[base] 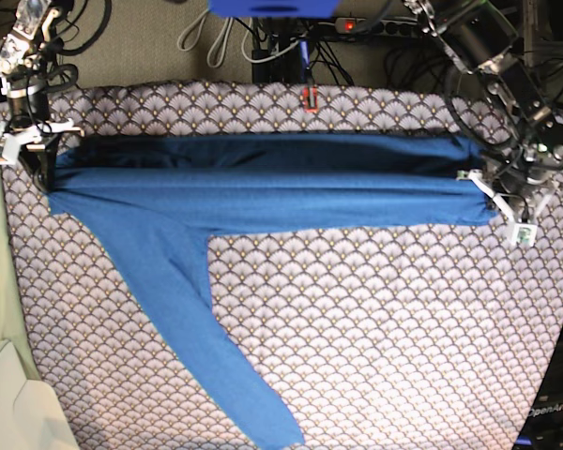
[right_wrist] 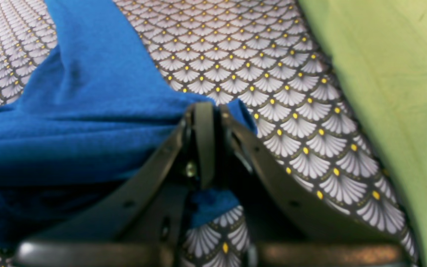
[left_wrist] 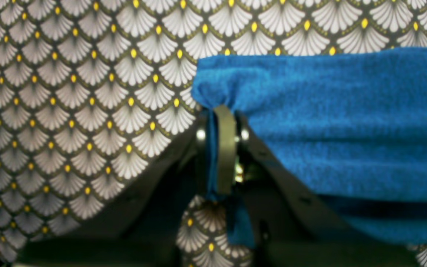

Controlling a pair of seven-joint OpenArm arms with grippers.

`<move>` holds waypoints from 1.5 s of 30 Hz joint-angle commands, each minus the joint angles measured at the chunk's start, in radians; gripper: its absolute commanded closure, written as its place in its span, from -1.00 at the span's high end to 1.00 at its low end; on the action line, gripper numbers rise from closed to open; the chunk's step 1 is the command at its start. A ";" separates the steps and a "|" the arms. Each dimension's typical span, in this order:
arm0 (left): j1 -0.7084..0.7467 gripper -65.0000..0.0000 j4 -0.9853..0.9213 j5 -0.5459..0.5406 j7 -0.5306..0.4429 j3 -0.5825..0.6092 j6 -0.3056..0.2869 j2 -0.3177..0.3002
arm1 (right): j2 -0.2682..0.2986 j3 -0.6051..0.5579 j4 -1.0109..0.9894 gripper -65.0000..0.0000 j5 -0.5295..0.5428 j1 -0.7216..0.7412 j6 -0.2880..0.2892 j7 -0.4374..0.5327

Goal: Fold the T-shirt properly
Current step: 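Lift the grasped edge and fold it over toward the arms with both grippers, then open the right gripper and move it to the hanging sleeve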

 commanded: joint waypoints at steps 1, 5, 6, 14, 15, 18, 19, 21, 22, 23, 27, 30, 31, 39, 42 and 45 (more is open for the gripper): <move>-0.013 -0.99 0.005 -0.008 -0.017 0.001 0.004 -0.012 | 0.014 0.007 0.015 -1.00 0.026 -0.009 -0.004 0.031; -0.012 -0.99 -0.021 -0.008 -0.017 0.000 0.004 -0.020 | -0.003 0.007 0.015 -1.00 0.026 -0.032 -0.004 0.031; -0.012 -0.99 -0.023 -0.008 -0.017 0.000 0.004 -0.022 | -0.009 0.007 0.015 -1.00 0.026 -0.034 -0.004 0.031; 0.002 -0.99 -0.026 -0.005 -0.017 0.001 0.004 -0.023 | -0.023 0.005 0.015 -1.00 0.026 -0.048 -0.004 0.031; 0.002 -0.99 -0.032 -0.003 -0.017 0.001 0.004 -0.023 | -0.026 0.005 0.015 -1.00 0.026 -0.048 -0.004 0.031; 0.002 -0.98 -0.057 0.001 -0.017 0.001 0.004 -0.023 | -0.026 0.002 0.015 -1.00 0.026 -0.049 -0.004 0.031; 0.002 -0.98 -0.063 0.003 -0.017 0.001 0.004 -0.023 | -0.026 0.002 0.015 -1.00 0.024 -0.049 -0.004 0.031; 0.002 -0.97 -0.067 0.003 -0.017 0.001 0.004 -0.025 | -0.026 0.002 0.015 -1.00 0.024 -0.051 -0.004 0.031; 0.002 -0.97 -0.072 0.003 -0.017 0.001 0.004 -0.025 | -0.026 0.002 0.015 -1.00 0.023 -0.052 -0.004 0.030; 0.002 -0.97 -0.077 0.003 -0.017 0.001 0.004 -0.025 | -0.026 0.002 0.015 -1.00 0.023 -0.052 -0.004 0.030; 0.004 -0.95 -0.104 0.004 -0.006 0.003 0.004 -0.038 | -0.026 0.004 0.015 -1.00 0.021 -0.055 -0.004 0.028; 0.004 -0.72 -0.141 0.004 -0.004 0.003 0.004 -0.048 | -0.025 0.004 0.015 -1.00 0.021 -0.057 -0.004 0.022; 0.004 -0.61 -0.147 0.004 -0.004 0.003 0.004 -0.048 | -0.025 0.004 0.015 -1.00 0.020 -0.057 -0.004 0.022; 0.039 -0.14 -0.140 0.004 -0.015 0.003 0.004 -0.049 | -0.020 0.007 0.015 -0.72 0.018 -0.058 -0.004 0.019; 0.053 -0.10 -0.140 0.003 -0.015 0.003 0.004 -0.049 | -0.020 0.005 0.015 -0.42 0.018 -0.078 -0.004 0.019; 0.059 0.00 -0.140 -0.003 -0.017 0.001 0.004 -0.049 | -0.020 0.005 0.015 -0.19 0.018 -0.085 -0.004 0.019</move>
